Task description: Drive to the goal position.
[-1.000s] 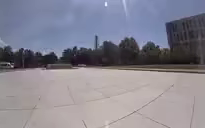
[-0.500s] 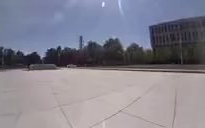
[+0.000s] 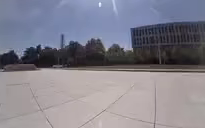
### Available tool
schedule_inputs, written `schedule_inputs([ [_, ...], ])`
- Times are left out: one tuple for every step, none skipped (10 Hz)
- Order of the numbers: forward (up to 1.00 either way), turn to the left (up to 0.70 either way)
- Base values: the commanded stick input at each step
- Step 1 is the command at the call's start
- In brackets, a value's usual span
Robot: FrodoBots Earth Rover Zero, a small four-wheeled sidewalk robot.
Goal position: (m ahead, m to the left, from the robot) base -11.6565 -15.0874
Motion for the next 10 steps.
schedule_inputs([
  [0.00,-0.70],
  [0.00,-0.70],
  [0.00,-0.70],
  [0.00,-0.70],
  [0.00,-0.70],
  [0.00,-0.70],
  [0.00,-0.70],
  [0.00,-0.70],
  [0.00,-0.70],
  [0.00,-0.70],
])
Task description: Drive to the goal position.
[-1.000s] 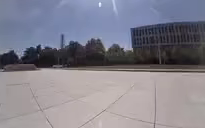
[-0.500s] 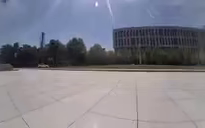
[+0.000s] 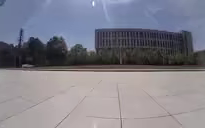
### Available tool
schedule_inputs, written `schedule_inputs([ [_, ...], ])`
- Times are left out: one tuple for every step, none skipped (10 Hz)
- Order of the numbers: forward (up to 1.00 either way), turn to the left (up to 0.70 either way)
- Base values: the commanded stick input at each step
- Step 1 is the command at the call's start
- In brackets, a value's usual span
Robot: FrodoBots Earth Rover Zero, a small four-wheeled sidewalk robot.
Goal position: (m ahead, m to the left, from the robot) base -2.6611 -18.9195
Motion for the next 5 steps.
schedule_inputs([
  [0.00,-0.70],
  [0.00,-0.70],
  [0.00,-0.70],
  [0.00,-0.70],
  [0.00,-0.70],
])
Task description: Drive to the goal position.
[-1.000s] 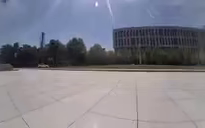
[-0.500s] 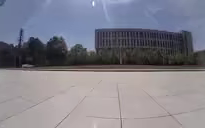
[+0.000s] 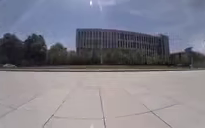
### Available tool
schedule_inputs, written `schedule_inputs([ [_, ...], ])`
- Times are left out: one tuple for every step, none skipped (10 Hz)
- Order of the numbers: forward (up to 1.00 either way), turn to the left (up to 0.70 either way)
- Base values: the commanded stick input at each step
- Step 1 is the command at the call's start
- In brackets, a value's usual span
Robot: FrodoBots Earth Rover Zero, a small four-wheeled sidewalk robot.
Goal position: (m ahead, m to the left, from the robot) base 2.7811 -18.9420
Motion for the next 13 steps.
schedule_inputs([
  [0.00,-0.70],
  [0.00,-0.70],
  [0.00,-0.70],
  [0.00,-0.70],
  [0.00,-0.70],
  [0.00,-0.70],
  [0.00,-0.70],
  [0.00,-0.70],
  [0.00,-0.70],
  [0.00,-0.70],
  [0.00,-0.70],
  [0.00,-0.70],
  [0.00,-0.70],
])
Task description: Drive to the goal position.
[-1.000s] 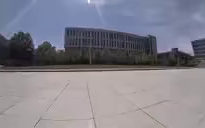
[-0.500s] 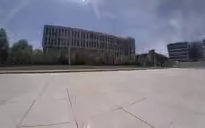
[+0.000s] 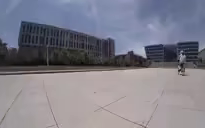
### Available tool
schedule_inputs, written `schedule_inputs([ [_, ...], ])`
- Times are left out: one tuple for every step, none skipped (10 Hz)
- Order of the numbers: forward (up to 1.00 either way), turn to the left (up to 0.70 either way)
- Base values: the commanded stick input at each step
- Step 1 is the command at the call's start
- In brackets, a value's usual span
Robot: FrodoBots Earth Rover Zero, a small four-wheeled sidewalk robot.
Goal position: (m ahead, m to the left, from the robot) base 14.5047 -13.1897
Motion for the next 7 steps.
schedule_inputs([
  [0.00,-0.70],
  [0.00,-0.70],
  [0.00,-0.70],
  [0.00,-0.70],
  [0.00,-0.41],
  [0.00,0.00],
  [0.00,0.00],
])
